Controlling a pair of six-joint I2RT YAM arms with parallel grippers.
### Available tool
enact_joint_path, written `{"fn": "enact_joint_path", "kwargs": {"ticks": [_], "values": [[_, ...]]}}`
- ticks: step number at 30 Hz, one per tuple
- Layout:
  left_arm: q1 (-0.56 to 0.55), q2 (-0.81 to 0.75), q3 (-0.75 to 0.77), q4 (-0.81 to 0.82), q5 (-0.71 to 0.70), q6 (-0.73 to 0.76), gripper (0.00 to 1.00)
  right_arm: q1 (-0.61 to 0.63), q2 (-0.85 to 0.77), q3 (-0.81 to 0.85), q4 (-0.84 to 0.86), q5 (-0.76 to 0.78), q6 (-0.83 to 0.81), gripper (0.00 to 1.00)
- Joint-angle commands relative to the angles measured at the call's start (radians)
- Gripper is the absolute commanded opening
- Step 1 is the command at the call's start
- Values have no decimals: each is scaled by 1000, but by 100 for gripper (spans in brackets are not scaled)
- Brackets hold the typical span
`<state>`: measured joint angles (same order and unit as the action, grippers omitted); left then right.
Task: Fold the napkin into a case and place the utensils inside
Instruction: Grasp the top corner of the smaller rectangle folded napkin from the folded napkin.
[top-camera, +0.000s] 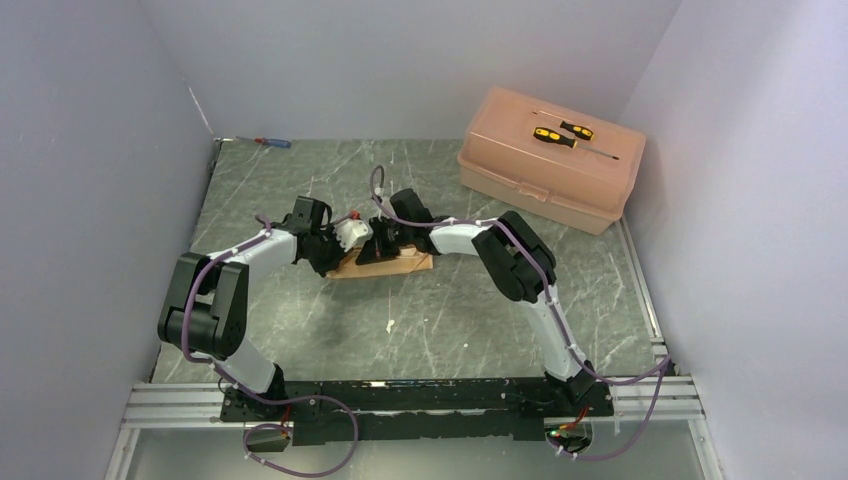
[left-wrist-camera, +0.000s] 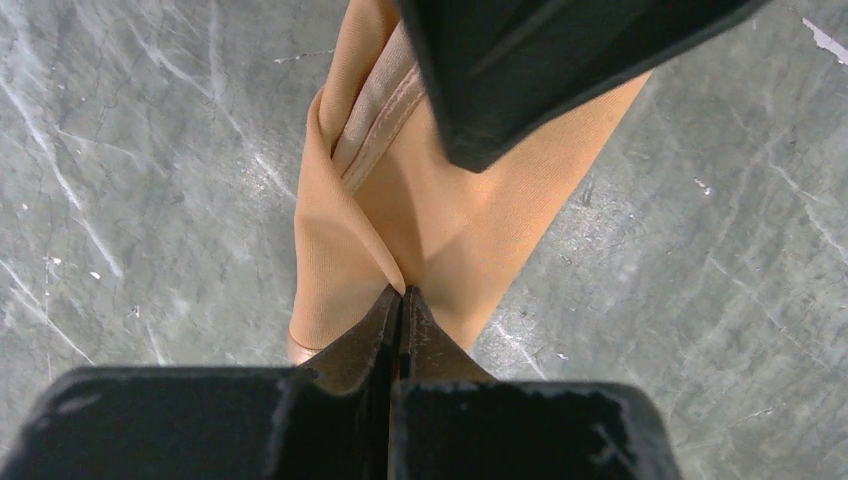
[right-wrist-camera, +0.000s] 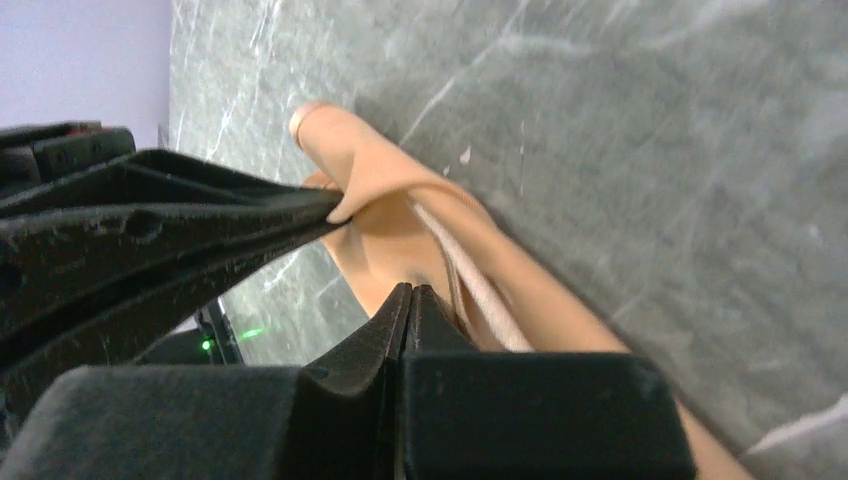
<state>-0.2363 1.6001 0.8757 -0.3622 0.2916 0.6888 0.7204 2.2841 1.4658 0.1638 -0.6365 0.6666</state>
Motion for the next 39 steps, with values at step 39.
{"fn": "enact_joint_path", "kwargs": {"ticks": [39], "values": [[-25,15,140,-167,67,-27,3,-4,110,47,-7,6,-6,0]]}}
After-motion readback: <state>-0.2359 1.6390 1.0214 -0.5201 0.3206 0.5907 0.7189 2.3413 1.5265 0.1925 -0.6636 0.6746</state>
